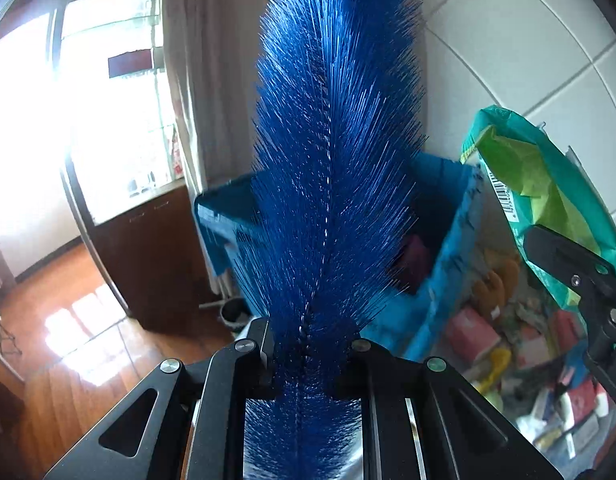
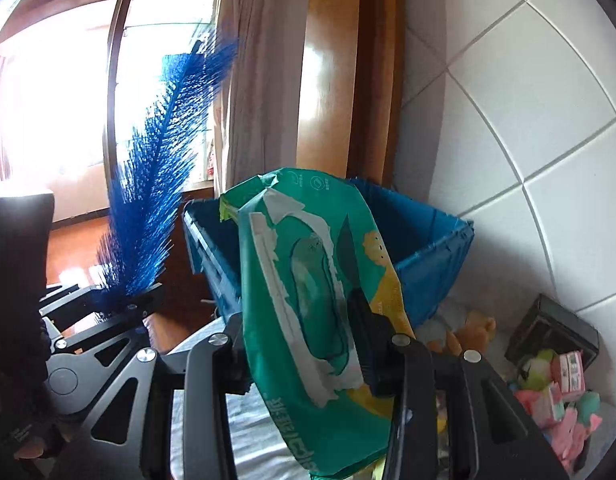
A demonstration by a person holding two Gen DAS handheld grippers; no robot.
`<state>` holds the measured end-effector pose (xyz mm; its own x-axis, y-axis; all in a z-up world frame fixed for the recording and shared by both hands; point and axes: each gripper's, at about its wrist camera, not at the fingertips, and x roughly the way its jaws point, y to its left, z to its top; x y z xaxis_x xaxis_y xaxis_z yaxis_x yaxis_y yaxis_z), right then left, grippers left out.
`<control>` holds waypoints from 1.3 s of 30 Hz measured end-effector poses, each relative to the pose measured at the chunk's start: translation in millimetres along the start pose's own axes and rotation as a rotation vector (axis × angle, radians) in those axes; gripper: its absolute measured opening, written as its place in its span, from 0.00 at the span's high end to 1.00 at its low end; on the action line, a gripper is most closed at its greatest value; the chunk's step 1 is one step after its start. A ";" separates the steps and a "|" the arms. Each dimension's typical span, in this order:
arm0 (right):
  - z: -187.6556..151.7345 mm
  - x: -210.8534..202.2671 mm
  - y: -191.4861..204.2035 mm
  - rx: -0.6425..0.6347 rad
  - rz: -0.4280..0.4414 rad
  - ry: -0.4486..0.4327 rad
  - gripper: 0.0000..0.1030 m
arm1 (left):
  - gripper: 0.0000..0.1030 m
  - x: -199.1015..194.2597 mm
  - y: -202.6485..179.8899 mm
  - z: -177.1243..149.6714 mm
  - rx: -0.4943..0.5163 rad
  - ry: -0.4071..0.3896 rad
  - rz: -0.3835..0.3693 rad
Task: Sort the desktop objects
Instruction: 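Lift and carry the brush and wipes pack over the blue crate with both tools, then open both tools to drop the brush and wipes into the crate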
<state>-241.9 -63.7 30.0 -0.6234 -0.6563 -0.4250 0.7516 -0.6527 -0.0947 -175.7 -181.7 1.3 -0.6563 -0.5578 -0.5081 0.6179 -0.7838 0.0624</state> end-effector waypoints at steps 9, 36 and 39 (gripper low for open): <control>88.3 80.7 8.2 0.112 -0.114 -0.073 0.62 | 0.86 77.9 28.5 133.3 0.059 -0.151 -0.076; 163.6 251.6 -33.3 0.216 -0.465 0.155 0.62 | 0.73 282.7 -42.3 194.6 0.200 0.095 -0.343; 165.3 245.2 -26.2 0.223 -0.490 0.156 0.59 | 0.59 284.4 -35.8 194.1 0.192 0.098 -0.341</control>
<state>-450.0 -270.1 77.1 -0.8365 -0.2029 -0.5090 0.3072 -0.9429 -0.1290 -468.6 -365.3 21.3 -0.7597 -0.2353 -0.6062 0.2736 -0.9614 0.0302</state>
